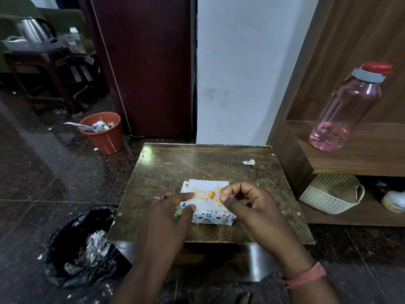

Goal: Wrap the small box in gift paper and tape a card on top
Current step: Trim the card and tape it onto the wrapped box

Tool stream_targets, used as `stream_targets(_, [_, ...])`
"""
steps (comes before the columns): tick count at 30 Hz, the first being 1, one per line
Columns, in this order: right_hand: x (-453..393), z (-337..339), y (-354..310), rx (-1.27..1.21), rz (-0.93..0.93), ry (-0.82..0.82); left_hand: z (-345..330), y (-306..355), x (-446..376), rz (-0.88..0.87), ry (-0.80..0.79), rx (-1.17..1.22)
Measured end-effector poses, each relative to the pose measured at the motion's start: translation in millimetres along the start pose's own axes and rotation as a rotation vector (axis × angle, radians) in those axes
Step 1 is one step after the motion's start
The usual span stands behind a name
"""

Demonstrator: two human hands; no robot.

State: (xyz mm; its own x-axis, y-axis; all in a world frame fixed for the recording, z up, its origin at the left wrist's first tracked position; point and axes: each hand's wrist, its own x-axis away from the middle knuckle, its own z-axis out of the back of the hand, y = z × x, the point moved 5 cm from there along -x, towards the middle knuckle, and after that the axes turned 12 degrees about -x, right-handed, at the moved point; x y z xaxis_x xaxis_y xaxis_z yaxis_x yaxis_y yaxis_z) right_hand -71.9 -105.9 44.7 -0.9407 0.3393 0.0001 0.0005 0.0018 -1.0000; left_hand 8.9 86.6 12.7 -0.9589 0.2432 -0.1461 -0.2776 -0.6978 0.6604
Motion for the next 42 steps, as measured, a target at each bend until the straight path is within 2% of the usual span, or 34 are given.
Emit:
stream_targets(5, [0, -8, 4, 0.102, 0.026, -0.065, 0, 0, -1, -0.025, 0.002, -0.016])
stream_targets(21, [-3, -15, 21, 0.252, 0.063, -0.035, -3, -2, -1, -0.049, 0.020, -0.042])
stream_targets(28, [0, -19, 17, 0.502, 0.224, -0.003, -3, -1, -1, -0.059, 0.023, -0.037])
stream_targets(35, [3, -27, 12, 0.569, 0.362, -0.005, -2, 1, 0, -0.062, 0.018, -0.048])
stream_targets(42, [3, -29, 13, 0.589, 0.397, 0.005, -1, 3, 0, -0.050, 0.012, -0.033])
